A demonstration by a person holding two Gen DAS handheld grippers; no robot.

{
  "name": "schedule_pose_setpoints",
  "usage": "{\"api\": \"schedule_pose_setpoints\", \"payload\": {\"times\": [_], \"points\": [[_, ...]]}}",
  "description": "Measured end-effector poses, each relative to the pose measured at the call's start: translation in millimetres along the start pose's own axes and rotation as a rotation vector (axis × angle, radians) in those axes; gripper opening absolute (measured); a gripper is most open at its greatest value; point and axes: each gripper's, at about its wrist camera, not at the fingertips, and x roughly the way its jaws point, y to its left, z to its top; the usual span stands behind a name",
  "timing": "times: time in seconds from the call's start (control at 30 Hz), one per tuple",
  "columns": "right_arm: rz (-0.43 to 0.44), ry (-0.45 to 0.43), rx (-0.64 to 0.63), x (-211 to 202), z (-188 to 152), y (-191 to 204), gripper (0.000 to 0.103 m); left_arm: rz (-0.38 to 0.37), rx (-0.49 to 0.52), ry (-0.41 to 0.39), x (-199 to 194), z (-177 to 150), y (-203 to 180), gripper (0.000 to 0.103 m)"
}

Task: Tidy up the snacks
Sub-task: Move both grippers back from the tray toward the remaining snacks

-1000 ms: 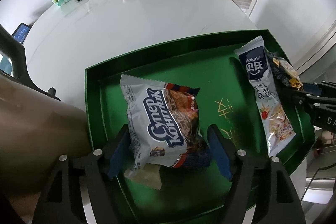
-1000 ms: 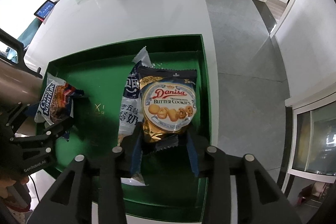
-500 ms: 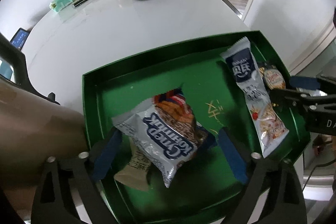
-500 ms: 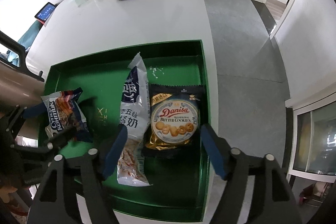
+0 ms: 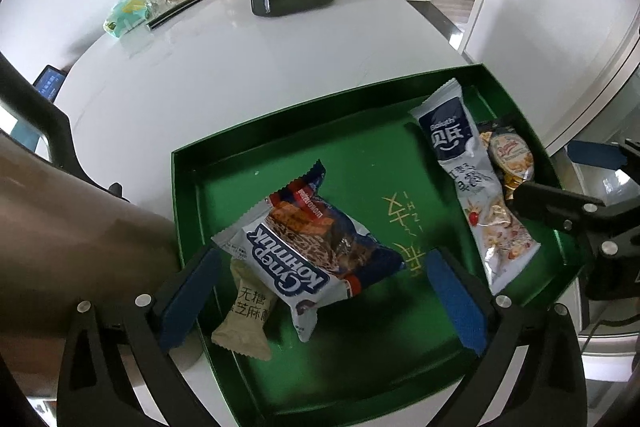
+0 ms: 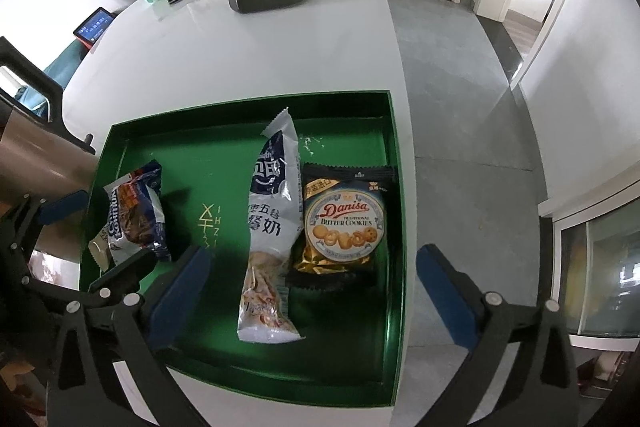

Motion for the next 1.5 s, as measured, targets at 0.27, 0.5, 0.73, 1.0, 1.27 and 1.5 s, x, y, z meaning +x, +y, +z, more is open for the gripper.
{"api": "schedule_pose_setpoints", "payload": {"times": [0.27, 0.5, 0.73, 1.0, 1.27, 1.5], "points": [[-0.008, -0.035, 0.016, -27.1, -11.5, 4.7, 0.103, -0.016, 0.006, -0.029, -24.2, -6.2, -2.0, 0.102], [0.001, -0.087, 0.023, -59.7, -33.5, 22.9, 0.103, -0.035, 0.003, -0.079, -64.0, -27.9, 0.9, 0.102], [-0.003, -0.126, -0.019, -88.1, -62.1, 62.2, 0.103, -0.035, -0.014, -0.118, -100.2, -62.7, 14.5, 0.102], [0.026, -0.145, -0.068, -103.8, -88.8, 111.4, 0.103, -0.01, -0.049, -0.124, -124.4, -99.4, 47.2, 0.102], [0.085, -0.173, -0.096, -117.3, -112.2, 168.9, 0.103, 0.033, -0.11, -0.146, -151.6, -141.2, 101.5, 0.102], [0.096, -0.172, -0.099, -120.9, -127.4, 230.8, 0.103, 0.06, -0.146, -0.139, -162.1, -178.3, 169.9, 0.102]]}}
